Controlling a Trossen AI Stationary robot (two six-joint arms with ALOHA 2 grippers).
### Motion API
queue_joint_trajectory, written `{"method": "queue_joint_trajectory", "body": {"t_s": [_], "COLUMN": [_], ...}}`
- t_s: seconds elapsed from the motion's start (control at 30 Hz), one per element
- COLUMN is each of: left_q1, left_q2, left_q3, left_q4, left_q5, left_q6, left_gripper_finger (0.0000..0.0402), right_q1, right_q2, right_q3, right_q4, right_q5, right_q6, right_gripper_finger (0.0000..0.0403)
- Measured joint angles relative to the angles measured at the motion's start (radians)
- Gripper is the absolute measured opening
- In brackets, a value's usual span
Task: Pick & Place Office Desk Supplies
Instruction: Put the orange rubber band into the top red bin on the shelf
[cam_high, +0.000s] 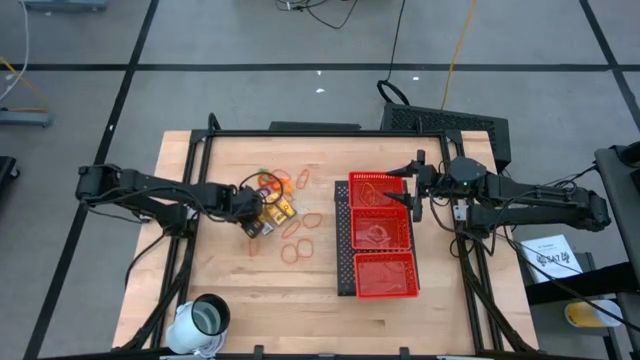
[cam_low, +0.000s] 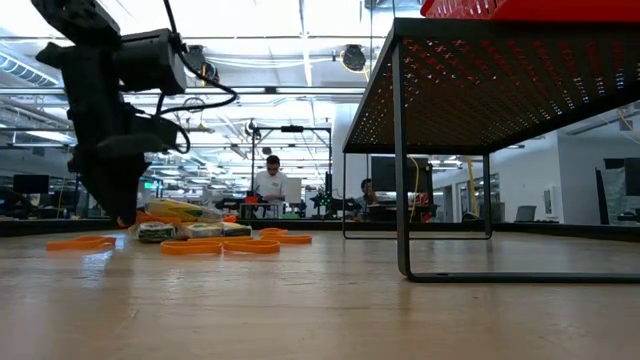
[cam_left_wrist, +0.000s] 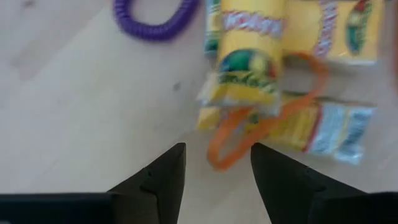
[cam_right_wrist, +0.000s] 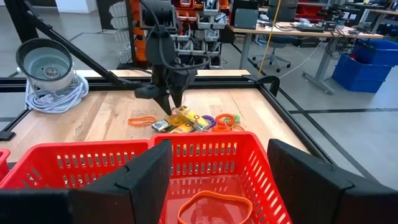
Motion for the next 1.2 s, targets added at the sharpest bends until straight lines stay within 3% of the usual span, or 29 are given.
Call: {"method": "queue_joint_trajectory", "body": {"t_s": [0.2,0.47,0.53,0.8,1.2], "left_q1": [0.0,0.0,0.0,0.003,0.065], "left_q2": [-0.002,-0.002,-0.002,-0.002,-0.002], "left_q3": [0.0,0.0,0.0,0.0,0.0], "left_q4": [0.006,0.018,0.019,0.018,0.005], "left_q5": [-0.049,-0.043,-0.043,-0.048,-0.052], "left_q6": [0.026,0.056,0.064,0.065,0.059], "left_gripper_finger": [0.0146,0.0022,0.0008,0.0009,0.0102], "right_q1": [0.0,0.0,0.0,0.0,0.0], "right_q2": [0.0,0.0,0.0,0.0,0.0], "right_q3": [0.0,0.0,0.0,0.0,0.0], "right_q4": [0.0,-0.001,-0.001,-0.008,-0.008], "right_q5": [0.0,0.0,0.0,0.0,0.0], "right_q6": [0.005,0.007,0.007,0.008,0.008], "right_gripper_finger": [0.0254,0.0254,0.0254,0.0254,0.0254]}}
